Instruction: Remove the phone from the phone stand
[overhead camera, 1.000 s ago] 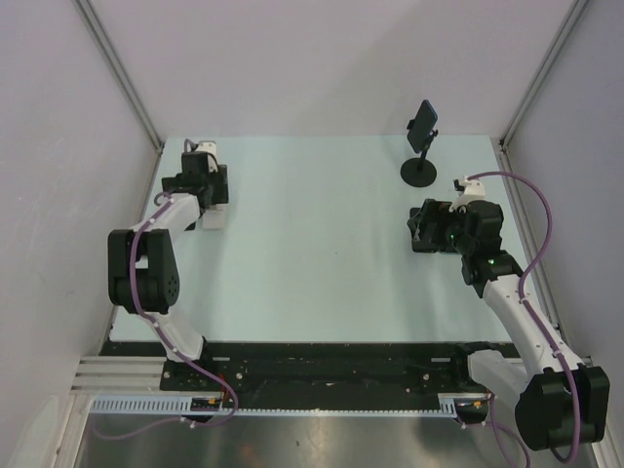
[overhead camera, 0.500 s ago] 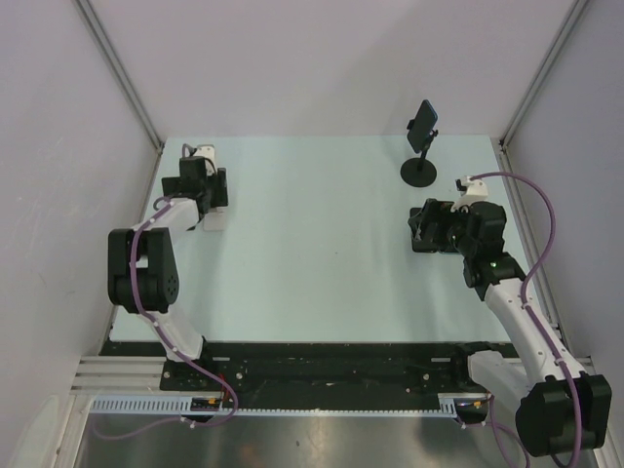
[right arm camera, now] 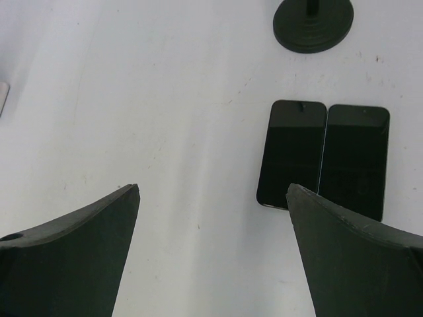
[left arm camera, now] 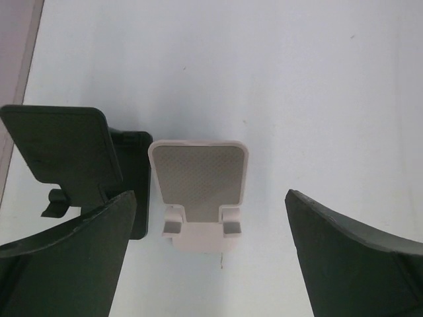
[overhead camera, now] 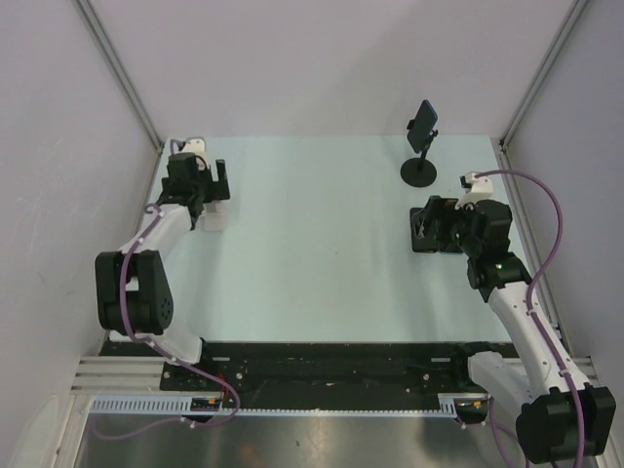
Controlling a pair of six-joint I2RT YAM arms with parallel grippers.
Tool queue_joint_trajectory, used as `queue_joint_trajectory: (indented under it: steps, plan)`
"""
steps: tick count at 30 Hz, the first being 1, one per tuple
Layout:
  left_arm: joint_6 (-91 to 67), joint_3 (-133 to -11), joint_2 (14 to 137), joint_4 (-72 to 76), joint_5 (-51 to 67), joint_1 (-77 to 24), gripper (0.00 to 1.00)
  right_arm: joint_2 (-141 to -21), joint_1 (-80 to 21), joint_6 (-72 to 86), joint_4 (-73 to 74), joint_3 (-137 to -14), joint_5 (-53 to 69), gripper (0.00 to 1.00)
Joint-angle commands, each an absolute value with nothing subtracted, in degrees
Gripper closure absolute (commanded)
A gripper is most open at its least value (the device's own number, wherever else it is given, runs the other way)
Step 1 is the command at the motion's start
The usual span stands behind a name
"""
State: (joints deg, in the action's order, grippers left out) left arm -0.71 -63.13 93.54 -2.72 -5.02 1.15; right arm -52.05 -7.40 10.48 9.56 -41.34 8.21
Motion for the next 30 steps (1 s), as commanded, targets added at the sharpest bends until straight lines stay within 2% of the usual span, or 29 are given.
queue_joint_trajectory:
  steps: [1,6,7,12,19,23,30]
  plan:
    - [-6.49,-61.97,85.7,-1.93,-0.62,1.41,0.0,-50.89,-7.47,10.28,9.05,-46.84,5.89,0.0]
    - [-16.24,-57.58,78.5,-2.81,5.25,0.44,0.0,-54.22,-6.86,9.49,9.14,-53.15,3.87,0.0]
    - [-16.69,-56.7,76.31,-3.07,5.88,-2.43,0.0,-55.19,-6.59,9.49,9.14,-54.22,3.78,0.0]
    - [-15.12,-51.16,69.27,-5.62,6.94,-9.57,0.0,-61.94,-4.58,8.44,7.39,-61.59,3.77,0.0]
    - [-11.61,-44.48,59.52,-11.86,8.53,-16.16,0.0,-75.2,-0.44,4.58,6.76,-73.45,11.42,0.01]
    - [-9.14,-40.7,57.31,-12.83,3.8,-18.1,0.0,-83.22,1.93,2.73,6.94,-79.95,15.63,0.06]
    - [-7.91,-42.1,59.15,-13.01,1.32,-20.04,0.0,-94.21,1.85,2.2,3.87,-88.41,19.07,0.17]
